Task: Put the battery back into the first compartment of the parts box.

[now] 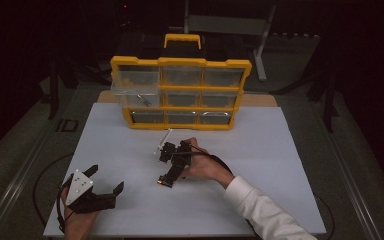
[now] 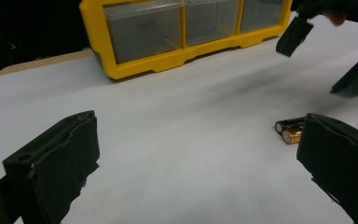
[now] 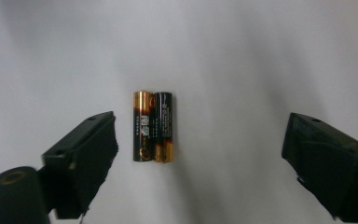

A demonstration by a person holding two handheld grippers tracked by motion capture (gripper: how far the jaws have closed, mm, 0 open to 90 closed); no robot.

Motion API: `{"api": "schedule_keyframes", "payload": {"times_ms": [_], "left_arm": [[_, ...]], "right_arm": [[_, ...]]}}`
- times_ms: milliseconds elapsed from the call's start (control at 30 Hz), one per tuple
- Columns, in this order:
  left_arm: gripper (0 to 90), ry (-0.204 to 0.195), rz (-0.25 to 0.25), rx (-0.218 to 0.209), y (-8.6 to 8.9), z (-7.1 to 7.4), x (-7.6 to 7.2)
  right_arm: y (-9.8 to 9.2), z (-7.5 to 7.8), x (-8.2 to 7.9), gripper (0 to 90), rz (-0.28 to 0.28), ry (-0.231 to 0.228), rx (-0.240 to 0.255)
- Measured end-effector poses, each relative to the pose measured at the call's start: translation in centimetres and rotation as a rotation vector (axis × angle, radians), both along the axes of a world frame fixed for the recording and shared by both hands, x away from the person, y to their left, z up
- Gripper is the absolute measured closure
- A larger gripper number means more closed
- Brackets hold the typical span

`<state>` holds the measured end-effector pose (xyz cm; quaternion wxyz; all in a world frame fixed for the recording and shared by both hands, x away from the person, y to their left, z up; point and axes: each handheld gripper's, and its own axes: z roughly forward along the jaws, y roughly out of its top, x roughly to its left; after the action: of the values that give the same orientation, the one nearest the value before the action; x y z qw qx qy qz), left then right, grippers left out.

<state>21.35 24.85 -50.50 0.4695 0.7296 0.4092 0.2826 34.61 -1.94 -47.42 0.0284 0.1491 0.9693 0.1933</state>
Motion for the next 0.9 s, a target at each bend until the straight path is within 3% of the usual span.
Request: {"api": "schedule_keyframes", "payload": {"times_ms": [267,533,900], "left_arm": [[0.0,0.000,0.001,0.000,0.0,0.0,0.0],[0.0,0.000,0.001,0.000,0.0,0.0,0.0],[0.0,0.000,0.002,-0.001,0.1,0.0,0.0]], "right_arm": [[0.3,-1.3,0.0,24.7,0.010,0.046,-0.013],[0.5,-2.1,0.0,48.7,0.021,0.107,-0.020],[0.8,-2.9,0.5,65.6,0.017,0.154,-0.020]]}}
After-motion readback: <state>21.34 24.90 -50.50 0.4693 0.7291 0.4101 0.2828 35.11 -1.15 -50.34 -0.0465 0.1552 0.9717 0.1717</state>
